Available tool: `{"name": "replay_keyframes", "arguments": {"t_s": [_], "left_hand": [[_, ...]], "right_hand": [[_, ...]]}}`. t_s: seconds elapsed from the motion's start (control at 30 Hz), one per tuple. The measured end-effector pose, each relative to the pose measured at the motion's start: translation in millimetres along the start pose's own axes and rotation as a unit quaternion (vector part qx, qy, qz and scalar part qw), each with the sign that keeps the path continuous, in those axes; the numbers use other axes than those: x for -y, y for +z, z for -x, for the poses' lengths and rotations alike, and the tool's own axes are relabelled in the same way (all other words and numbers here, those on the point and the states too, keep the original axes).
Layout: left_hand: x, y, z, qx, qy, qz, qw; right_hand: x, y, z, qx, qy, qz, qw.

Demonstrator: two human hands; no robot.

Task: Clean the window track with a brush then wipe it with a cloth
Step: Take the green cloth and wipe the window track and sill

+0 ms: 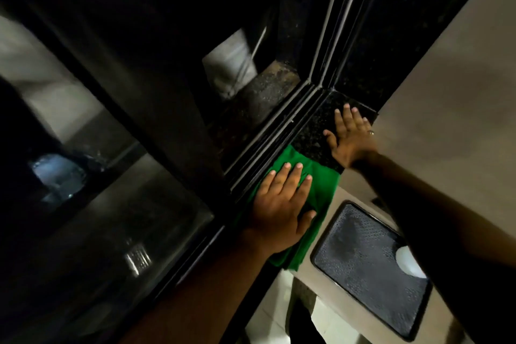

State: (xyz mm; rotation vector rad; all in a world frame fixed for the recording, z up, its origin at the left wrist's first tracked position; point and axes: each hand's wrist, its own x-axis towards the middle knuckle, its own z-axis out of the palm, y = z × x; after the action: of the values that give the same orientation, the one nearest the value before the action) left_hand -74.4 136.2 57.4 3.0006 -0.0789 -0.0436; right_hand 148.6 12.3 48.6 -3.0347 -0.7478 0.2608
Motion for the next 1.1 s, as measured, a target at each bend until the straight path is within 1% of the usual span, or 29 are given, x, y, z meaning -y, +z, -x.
{"name": "replay_keyframes", "arguments": {"t_s": [0.07, 0.13, 0.2, 0.3, 0.43, 0.53, 0.67, 0.8, 0.93, 1.0, 1.1], "left_hand": [[2.3, 3.1, -2.5, -0.001, -0.006, 0.002, 1.0], [8.0, 4.2, -16.4, 0.001, 0.012, 0.012, 1.0], [11.5, 2.6, -35.2, 0.004, 0.033, -0.005, 0.999], [9.8, -1.5, -49.3, 0.015, 0.029, -0.013, 0.999], [15.3, 3.5, -22.2, -0.003, 0.032, -0.003, 0.999], [18.1, 3.8, -4.0, -0.003, 0.04, -0.008, 0.999], [16.6, 0.4, -17.4, 0.002, 0.042, -0.014, 0.999], [9.4, -3.1, -34.8, 0.018, 0.026, -0.017, 0.999], [14.0, 2.1, -11.4, -0.007, 0.025, -0.012, 1.0], [15.9, 4.0, 0.8, -0.009, 0.027, -0.015, 0.999], [18.3, 5.3, -3.8, -0.003, 0.034, -0.019, 0.999]], "right_hand": [[0.6, 5.7, -2.6, -0.038, 0.003, 0.0, 0.999], [-1.0, 8.5, -6.7, -0.054, 0.011, -0.002, 0.999], [-1.0, 8.4, -6.6, -0.047, 0.015, -0.013, 0.999], [-2.2, 8.2, -6.2, -0.053, 0.014, -0.014, 0.998], [-1.5, 4.5, -4.8, -0.05, 0.01, -0.009, 0.999], [-0.7, 3.1, -2.0, -0.055, 0.01, -0.018, 0.998], [-1.7, 4.4, -3.1, -0.061, 0.002, -0.021, 0.998], [-2.9, 3.1, -2.9, -0.059, 0.003, -0.016, 0.998], [-1.8, 3.1, -4.5, -0.055, 0.001, -0.023, 0.998], [-3.2, 4.0, -3.8, -0.056, 0.003, -0.03, 0.998], [-4.1, 8.3, -5.1, -0.066, 0.001, -0.026, 0.998]]}}
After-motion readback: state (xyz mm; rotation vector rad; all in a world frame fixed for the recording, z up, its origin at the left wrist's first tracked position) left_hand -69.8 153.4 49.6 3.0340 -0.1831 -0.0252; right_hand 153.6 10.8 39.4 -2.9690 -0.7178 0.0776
